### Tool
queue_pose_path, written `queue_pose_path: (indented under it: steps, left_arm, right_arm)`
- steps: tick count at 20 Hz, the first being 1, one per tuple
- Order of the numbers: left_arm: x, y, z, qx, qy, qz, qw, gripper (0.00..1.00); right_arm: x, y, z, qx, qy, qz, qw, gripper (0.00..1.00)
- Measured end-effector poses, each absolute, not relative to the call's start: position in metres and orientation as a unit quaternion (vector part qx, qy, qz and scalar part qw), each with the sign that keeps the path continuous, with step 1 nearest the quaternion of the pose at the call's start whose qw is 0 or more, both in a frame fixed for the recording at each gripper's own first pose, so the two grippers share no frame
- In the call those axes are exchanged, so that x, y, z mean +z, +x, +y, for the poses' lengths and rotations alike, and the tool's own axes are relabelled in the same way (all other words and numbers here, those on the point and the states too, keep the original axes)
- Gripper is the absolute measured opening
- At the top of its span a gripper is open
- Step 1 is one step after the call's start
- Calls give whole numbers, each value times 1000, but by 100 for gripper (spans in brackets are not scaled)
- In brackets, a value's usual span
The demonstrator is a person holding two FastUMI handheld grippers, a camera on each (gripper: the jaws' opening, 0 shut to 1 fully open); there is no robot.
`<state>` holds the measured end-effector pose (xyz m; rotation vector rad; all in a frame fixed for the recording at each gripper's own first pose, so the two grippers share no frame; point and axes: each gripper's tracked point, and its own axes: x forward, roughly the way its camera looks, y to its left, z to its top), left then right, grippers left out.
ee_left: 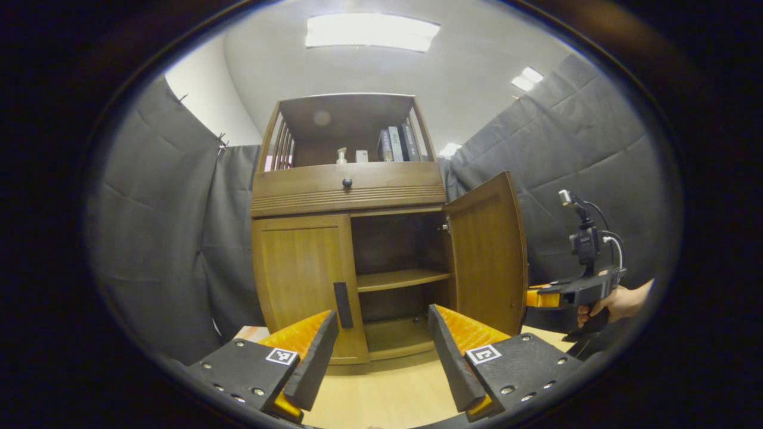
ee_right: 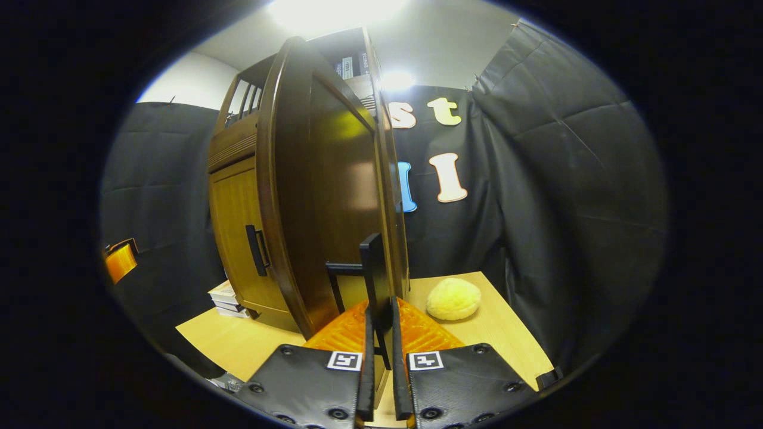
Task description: Open the right door of the double-door shoe cabinet with the right hand, and open the left door with the left hand.
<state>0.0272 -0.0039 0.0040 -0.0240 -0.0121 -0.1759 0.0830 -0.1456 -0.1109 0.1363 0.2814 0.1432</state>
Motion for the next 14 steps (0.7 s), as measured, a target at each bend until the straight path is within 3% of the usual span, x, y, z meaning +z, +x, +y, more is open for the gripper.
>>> queue_pose_path:
  steps: [3, 11, 12, 13, 14]
  left_arm:
    - [3, 30, -3, -83, -17, 8, 996, 87]
    - [-5, 48, 8, -60, -16, 32, 998, 87]
    - [-5, 53, 12, -58, -12, 27, 998, 87]
    - [-5, 62, 17, -56, -9, 24, 998, 87]
    - [-6, 69, 18, -56, -8, 23, 998, 87]
  right_arm:
    - [-111, 79, -156, 62, 58, 139, 987, 10]
    - [-91, 52, -178, 29, 21, 103, 994, 10]
    - [-89, 47, -179, 19, 21, 102, 994, 2]
    - [-85, 39, -176, 21, 27, 100, 994, 19]
    - [-82, 34, -173, 18, 33, 97, 995, 25]
